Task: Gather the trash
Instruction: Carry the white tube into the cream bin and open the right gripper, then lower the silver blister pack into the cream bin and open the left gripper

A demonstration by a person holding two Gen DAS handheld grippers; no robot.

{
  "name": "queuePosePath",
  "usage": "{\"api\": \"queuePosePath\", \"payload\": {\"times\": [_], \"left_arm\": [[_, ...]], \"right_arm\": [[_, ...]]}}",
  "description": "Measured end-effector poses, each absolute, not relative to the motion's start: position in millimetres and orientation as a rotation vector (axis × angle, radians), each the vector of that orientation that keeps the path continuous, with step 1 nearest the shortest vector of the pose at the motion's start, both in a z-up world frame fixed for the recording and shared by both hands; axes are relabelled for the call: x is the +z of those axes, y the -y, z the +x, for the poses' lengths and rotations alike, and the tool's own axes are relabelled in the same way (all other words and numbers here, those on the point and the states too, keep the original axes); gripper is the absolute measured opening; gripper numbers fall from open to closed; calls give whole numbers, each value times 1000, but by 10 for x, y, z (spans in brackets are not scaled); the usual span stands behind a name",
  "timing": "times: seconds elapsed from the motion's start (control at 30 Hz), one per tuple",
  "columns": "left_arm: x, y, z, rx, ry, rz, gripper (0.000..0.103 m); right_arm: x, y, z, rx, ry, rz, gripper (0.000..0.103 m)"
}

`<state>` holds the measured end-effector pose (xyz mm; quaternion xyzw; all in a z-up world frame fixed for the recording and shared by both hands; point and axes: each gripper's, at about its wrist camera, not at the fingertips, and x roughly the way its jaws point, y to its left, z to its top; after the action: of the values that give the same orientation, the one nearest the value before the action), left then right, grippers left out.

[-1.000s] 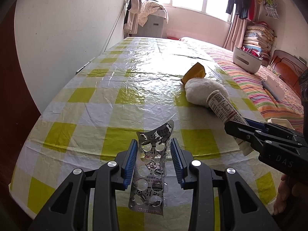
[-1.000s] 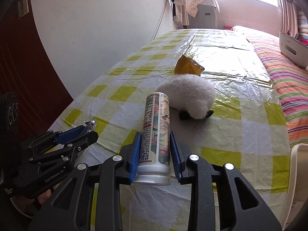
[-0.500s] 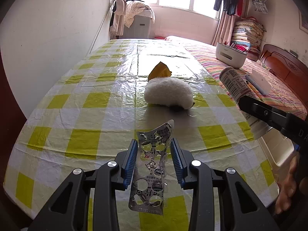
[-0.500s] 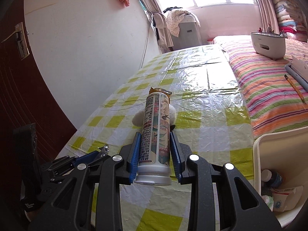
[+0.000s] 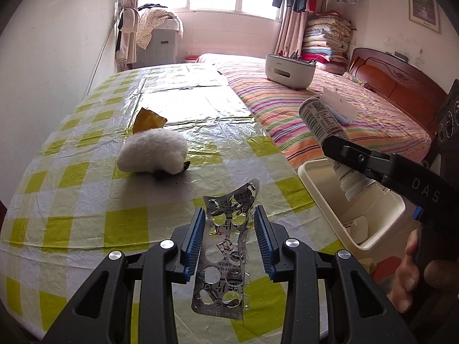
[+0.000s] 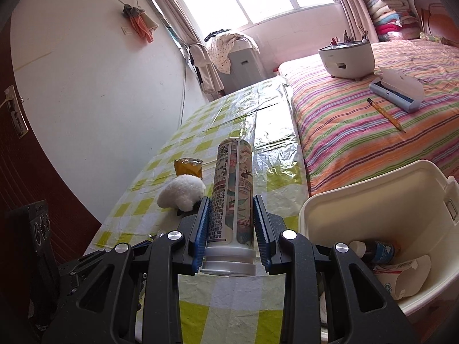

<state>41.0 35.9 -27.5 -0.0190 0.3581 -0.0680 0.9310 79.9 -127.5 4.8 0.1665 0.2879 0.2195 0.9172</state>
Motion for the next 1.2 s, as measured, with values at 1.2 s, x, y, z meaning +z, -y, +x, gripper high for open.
{"api": "queuePosePath", "payload": {"times": [1.2], "left_arm": [[-207, 251, 432, -273, -752, 41, 35]], "right_arm": [[-217, 2298, 576, 8, -552, 466, 48]]}}
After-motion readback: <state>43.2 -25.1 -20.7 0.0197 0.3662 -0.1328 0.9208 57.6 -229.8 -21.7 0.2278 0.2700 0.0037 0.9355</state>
